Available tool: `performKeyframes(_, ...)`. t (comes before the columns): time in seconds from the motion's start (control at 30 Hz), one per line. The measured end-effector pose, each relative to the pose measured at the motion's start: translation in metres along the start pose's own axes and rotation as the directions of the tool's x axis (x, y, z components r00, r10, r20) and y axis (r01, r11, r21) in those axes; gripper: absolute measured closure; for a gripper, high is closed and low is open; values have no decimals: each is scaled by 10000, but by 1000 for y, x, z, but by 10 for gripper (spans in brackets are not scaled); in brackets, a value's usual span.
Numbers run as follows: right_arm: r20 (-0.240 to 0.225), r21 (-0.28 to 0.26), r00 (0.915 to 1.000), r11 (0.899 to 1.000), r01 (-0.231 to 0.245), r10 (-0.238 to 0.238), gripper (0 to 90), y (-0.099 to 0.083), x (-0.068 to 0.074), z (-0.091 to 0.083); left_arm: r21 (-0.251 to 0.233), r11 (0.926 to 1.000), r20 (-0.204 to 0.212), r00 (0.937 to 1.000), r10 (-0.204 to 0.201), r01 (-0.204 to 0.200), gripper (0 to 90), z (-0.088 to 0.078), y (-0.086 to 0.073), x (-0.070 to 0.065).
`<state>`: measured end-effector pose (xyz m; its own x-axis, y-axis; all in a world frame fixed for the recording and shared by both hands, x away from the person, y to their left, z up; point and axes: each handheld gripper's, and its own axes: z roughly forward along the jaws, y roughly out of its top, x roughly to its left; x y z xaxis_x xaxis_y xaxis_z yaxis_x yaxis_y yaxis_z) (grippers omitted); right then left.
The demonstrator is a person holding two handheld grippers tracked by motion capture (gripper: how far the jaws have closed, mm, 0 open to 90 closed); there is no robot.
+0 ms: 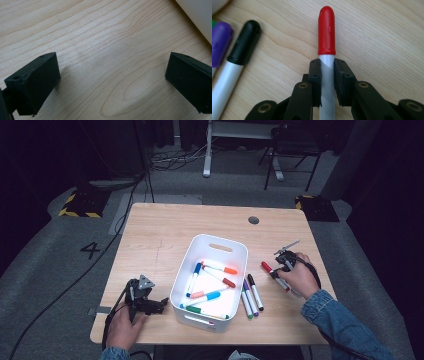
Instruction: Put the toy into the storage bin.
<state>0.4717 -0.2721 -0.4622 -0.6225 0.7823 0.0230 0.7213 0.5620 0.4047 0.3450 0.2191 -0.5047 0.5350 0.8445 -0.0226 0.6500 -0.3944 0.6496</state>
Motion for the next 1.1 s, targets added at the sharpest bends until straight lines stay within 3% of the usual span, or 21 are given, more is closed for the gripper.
performKeyframes(0.6, -575, -1193, 9956, 9907, 661, -734, 774, 18, 14, -56, -2, 10000, -1, 10000, -3, 3, 0, 0, 0, 0)
performKeyframes(0.8, -1160, -1463, 9869, 9847, 947, -1121, 773, 26, 23, -79, -85, 10000, -3, 10000, -31, 31, 0, 1, 0, -1)
performKeyframes(1.1, -1296, -1858, 9742, 9696, 1591, -1847, 774, 41, 42, -110, -87, 10000, -36, 10000, -18, 18, 0, 0, 0, 0)
